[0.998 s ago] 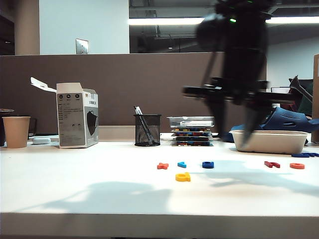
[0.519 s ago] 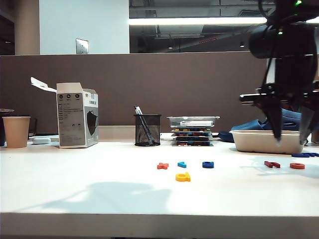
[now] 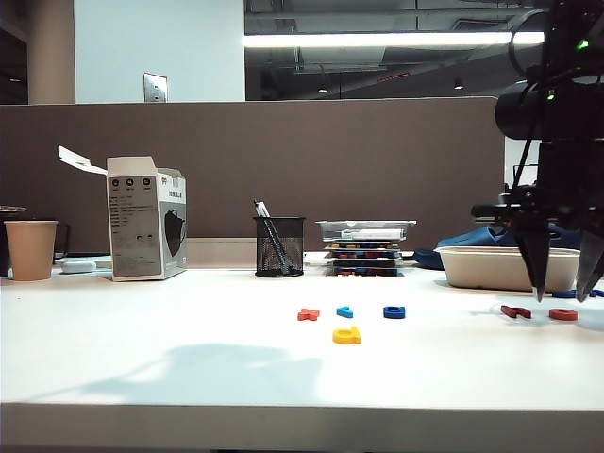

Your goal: Select the appropriate letters from the row of letter magnets placed on the table to arrange into the word "dog".

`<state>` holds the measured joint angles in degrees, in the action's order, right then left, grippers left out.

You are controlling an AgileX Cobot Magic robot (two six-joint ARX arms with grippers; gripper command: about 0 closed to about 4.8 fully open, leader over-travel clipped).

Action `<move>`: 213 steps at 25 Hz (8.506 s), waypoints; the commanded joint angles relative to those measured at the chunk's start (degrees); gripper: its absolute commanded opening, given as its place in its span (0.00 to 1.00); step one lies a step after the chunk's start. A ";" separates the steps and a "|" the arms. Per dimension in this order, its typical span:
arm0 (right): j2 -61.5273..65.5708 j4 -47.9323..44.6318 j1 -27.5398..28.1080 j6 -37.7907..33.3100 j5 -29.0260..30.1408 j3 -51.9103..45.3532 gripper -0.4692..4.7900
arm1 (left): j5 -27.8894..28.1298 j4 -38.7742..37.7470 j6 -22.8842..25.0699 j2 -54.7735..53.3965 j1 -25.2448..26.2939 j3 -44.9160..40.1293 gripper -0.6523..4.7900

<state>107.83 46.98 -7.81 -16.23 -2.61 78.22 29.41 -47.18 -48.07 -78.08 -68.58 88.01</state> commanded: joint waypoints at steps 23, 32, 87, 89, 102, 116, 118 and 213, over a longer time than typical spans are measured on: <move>1.49 1.66 0.85 2.80 1.62 0.15 0.48 | 0.35 0.55 0.24 0.15 -0.02 0.31 0.12; 1.55 1.09 1.20 2.80 3.23 0.15 0.48 | 0.35 0.55 0.24 0.15 -0.02 0.31 0.12; 2.71 7.54 -3.93 3.91 6.62 0.07 0.35 | 0.35 0.55 0.24 0.15 -0.02 0.31 0.12; 2.71 7.39 -5.27 3.13 6.62 0.07 0.35 | 0.35 0.55 0.24 0.15 -0.02 0.31 0.12; 2.71 6.75 -16.31 -4.44 7.80 0.07 0.35 | 0.33 0.55 0.24 0.15 -0.02 0.31 0.12; 2.84 2.25 -25.11 -12.37 8.57 0.07 0.35 | 0.35 0.55 0.24 0.15 -0.02 0.31 0.12; 2.84 2.54 -25.09 -12.33 7.19 0.07 0.35 | 0.35 0.55 0.24 0.15 -0.02 0.31 0.12; 10.95 0.83 -19.98 -7.74 -0.48 10.45 0.36 | 0.33 0.57 0.24 0.15 -0.02 0.31 0.12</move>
<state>117.97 46.78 -27.75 -23.97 -3.66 89.03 29.41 -47.16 -48.07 -78.06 -68.60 88.01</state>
